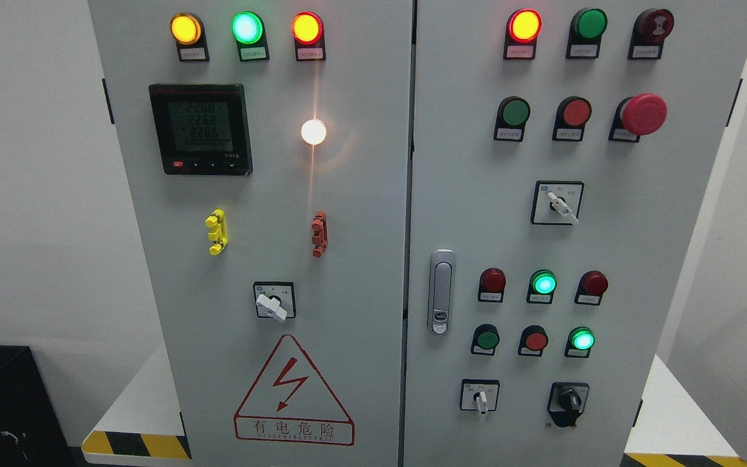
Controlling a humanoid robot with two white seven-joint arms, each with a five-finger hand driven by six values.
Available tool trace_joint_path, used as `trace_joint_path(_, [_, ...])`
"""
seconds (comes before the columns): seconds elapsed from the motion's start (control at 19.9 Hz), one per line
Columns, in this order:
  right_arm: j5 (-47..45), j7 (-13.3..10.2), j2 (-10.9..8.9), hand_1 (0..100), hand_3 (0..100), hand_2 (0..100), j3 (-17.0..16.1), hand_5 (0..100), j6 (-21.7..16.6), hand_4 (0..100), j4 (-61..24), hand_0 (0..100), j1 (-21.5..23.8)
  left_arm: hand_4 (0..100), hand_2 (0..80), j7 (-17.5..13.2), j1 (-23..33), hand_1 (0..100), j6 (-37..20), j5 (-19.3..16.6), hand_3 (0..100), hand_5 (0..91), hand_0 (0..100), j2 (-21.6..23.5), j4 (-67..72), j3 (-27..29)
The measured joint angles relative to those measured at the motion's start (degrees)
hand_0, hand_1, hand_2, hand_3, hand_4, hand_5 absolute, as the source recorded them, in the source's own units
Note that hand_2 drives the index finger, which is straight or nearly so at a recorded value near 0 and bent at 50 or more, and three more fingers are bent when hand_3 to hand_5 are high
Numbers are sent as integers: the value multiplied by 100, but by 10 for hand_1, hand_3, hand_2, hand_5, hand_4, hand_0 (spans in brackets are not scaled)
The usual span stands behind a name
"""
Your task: Flip black knob to close circuit
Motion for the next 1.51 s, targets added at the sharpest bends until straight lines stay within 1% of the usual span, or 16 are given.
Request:
trace_joint_path(0.05, [-1,2,3,66,166,50,-13,0,-33,111,-46,0,-6,0,0,0,0,556,0,0,0,0,120,0,0,0])
trace_joint_path(0.1, [-2,-5,7,63,180,62,-24,0,-62,126,-100,0,-11,0,0,0,0,556,0,0,0,0,120,0,0,0])
trace_joint_path(0.15, [-2,-45,10,59,227,88,-35,0,-83,184,-166,0,-16,0,0,0,0,556,0,0,0,0,120,0,0,0])
trace_joint_path(0.2, [-1,-78,13,58,258,113,-45,0,-95,215,-238,0,-20,0,0,0,0,556,0,0,0,0,120,0,0,0])
trace_joint_path(0.25, [1,-130,16,58,267,124,-55,0,-105,231,-324,0,-23,0,0,0,0,556,0,0,0,0,120,0,0,0])
trace_joint_path(0.3, [2,-188,18,58,316,167,-62,9,-113,281,-402,0,-25,0,0,0,0,556,0,0,0,0,120,0,0,0])
trace_joint_path(0.35, [4,-253,20,58,377,223,-68,69,-126,339,-496,0,-27,0,0,0,0,556,0,0,0,0,120,0,0,0])
trace_joint_path(0.4, [10,-326,21,58,396,238,-76,93,-156,361,-596,0,-27,0,0,0,0,556,0,0,0,0,120,0,0,0])
trace_joint_path(0.45, [19,-376,22,57,449,287,-81,162,-197,410,-704,0,-27,0,0,0,0,556,0,0,0,0,120,0,0,0])
trace_joint_path(0.55, [39,-520,22,56,499,326,-91,232,-270,456,-933,0,-24,0,0,0,0,556,0,0,0,0,120,0,0,0])
trace_joint_path(0.6, [53,-621,13,55,536,357,-80,284,-296,483,-1056,0,-17,0,0,0,0,556,0,0,0,0,120,0,0,0])
trace_joint_path(0.75, [225,-941,-30,53,582,383,-9,332,-336,514,-1468,0,7,0,0,0,0,556,0,0,0,0,120,0,0,0])
trace_joint_path(0.9, [497,-1200,-71,57,618,408,39,361,-345,534,-1911,0,32,0,0,0,0,556,0,0,0,0,120,0,0,0])
trace_joint_path(1.05, [796,-1416,-104,61,666,439,77,434,-345,580,-2386,0,46,0,0,0,0,556,0,0,0,0,120,0,0,0])
trace_joint_path(1.31, [1421,-1635,-137,64,722,493,82,501,-346,624,-3188,0,58,0,0,0,0,556,0,0,0,0,120,0,0,0])
trace_joint_path(1.51, [2044,-1682,-152,65,757,555,15,568,-346,655,-3788,0,63,0,0,0,0,556,0,0,0,0,120,0,0,0])
